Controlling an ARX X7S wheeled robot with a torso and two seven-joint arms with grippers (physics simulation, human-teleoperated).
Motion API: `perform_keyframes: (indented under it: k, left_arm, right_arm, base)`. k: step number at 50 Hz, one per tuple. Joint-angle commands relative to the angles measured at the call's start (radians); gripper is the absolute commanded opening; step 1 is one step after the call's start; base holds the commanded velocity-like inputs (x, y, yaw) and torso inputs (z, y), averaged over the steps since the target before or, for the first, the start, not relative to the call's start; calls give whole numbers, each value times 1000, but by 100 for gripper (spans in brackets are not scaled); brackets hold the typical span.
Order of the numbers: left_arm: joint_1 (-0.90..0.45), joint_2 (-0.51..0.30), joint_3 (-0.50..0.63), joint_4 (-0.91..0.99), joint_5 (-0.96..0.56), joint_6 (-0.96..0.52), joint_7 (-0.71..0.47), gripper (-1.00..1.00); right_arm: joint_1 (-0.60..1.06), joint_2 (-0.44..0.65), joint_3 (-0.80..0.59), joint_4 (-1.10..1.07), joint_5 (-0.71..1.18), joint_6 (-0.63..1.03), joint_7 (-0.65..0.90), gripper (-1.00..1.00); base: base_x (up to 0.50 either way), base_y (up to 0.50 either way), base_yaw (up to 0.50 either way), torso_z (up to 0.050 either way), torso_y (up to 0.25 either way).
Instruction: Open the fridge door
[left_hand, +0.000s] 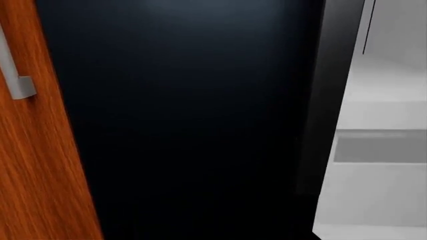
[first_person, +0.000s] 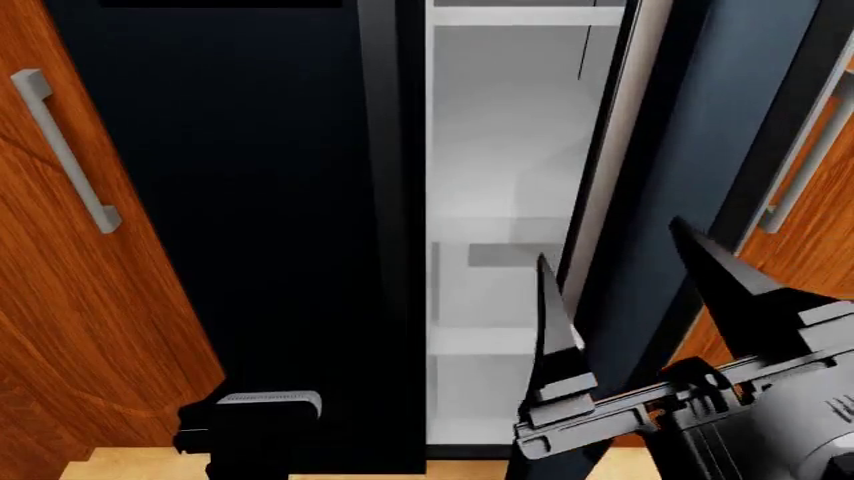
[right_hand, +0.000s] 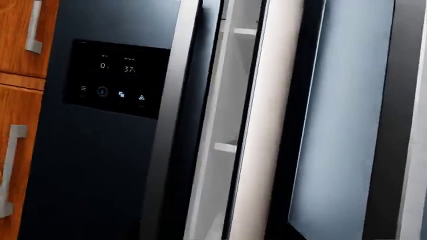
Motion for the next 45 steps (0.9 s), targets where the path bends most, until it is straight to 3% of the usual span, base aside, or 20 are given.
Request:
perform_keyframes:
  k: [1,13,20,25,32,39,45]
  left_arm:
    - [3,1,-2,-11,9,23,11,100]
    - [1,-2,2,-12,6,25,8,100]
    - [3,-4,3,-11,4,28,5,100]
    - [-1,-3,5,-15,3,27,3,100]
    - [10,-14,-1,-10,-6,37,5,100]
    - [2,-8,-3,-14,-6,33,-11,100]
    - [-4,-7,-1,-18,-9,31,-14,100]
  right_arm:
    - [808,-217,-957,-4,-101,-129,240,100]
    - [618,-286,-702,-4,2,95,240,100]
    - [330,-311,-343,-4,98,297,240,100]
    - [219,-348,-161,-3,181,441,239,100]
    - [220,-466,-84,69,257,473,198,100]
    - [225,-458,-33,179,293,407,109,100]
    - [237,-518,-18,269,373,441,116,100]
  base:
    - [0,0,0,0,0]
    - [0,0,0,0,0]
    - [0,0,0,0,0]
    - [0,0,0,0,0]
    - [0,0,0,0,0]
    - [0,0,0,0,0]
    - [0,0,0,0,0]
